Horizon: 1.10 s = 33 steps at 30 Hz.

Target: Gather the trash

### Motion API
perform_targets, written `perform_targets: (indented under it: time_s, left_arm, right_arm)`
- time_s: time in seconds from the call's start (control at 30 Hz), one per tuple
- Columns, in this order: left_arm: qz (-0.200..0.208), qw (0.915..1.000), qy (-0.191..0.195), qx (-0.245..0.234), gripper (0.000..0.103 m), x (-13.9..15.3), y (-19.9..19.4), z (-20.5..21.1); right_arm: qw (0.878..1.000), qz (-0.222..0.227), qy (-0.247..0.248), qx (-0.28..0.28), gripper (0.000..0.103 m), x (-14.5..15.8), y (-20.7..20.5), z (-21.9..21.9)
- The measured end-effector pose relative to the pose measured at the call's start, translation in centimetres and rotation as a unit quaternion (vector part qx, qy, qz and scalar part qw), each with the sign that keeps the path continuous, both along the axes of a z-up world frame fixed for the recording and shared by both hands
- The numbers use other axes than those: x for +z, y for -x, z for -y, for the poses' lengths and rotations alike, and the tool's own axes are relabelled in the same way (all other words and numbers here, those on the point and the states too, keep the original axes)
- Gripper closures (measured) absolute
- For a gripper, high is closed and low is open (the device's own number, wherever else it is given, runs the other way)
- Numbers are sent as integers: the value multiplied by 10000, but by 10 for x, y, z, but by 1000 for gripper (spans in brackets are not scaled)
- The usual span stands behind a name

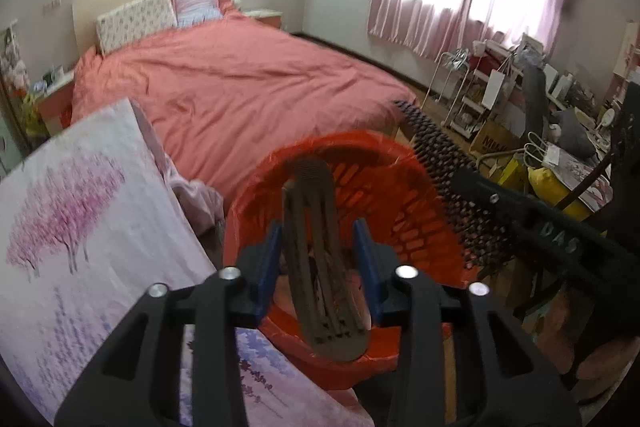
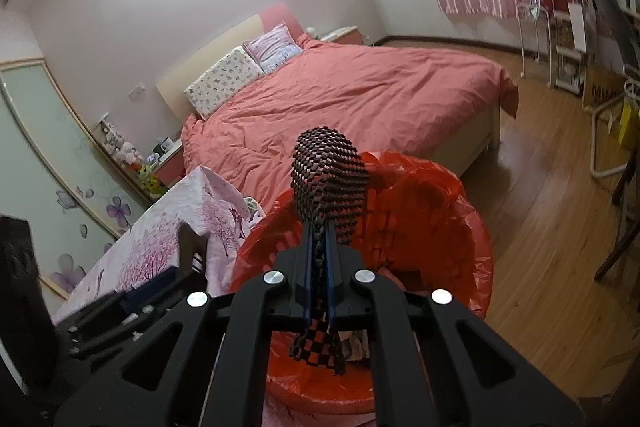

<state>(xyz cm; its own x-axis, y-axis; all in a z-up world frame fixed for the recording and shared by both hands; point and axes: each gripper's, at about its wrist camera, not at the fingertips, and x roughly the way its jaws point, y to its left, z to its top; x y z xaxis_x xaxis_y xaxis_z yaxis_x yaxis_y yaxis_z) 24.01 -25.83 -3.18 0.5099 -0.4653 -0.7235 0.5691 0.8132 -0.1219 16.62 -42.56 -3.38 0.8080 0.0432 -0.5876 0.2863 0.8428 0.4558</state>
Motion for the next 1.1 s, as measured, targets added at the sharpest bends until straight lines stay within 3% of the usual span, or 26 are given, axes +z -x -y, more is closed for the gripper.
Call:
perform_targets:
  time_s: [0.13, 0.33, 0.47, 0.53, 0.7, 0.93, 1.1]
  left_arm:
    - [-102, 9998, -75, 146, 53, -9, -10, -5]
    - [-80, 9990, -131, 417, 50, -10, -11, -37]
    - [278, 9972, -135, 674, 35, 6, 6, -69]
    - [440, 9954, -140, 835, 28, 14, 16, -85]
    - [818, 9866, -149, 1408, 13, 35, 46, -129]
    - [1323, 9715, -143, 1962, 4, 56, 99, -183]
    - [1666, 9581, -171, 2323, 4, 59, 147, -209]
  right_arm:
    - [9999, -133, -3, -20, 73, -7, 0, 0]
    - [9996, -82, 260, -67, 53, 1, 11, -11]
    - [9966, 108, 805, -107, 35, 17, 26, -27]
    - [9932, 225, 1138, -123, 21, 26, 38, -40]
    - [9838, 464, 1700, -316, 3, 45, 68, -68]
    - [9599, 589, 2596, -885, 2, 60, 113, -104]
    - [9556, 705, 2725, -873, 2, 60, 141, -121]
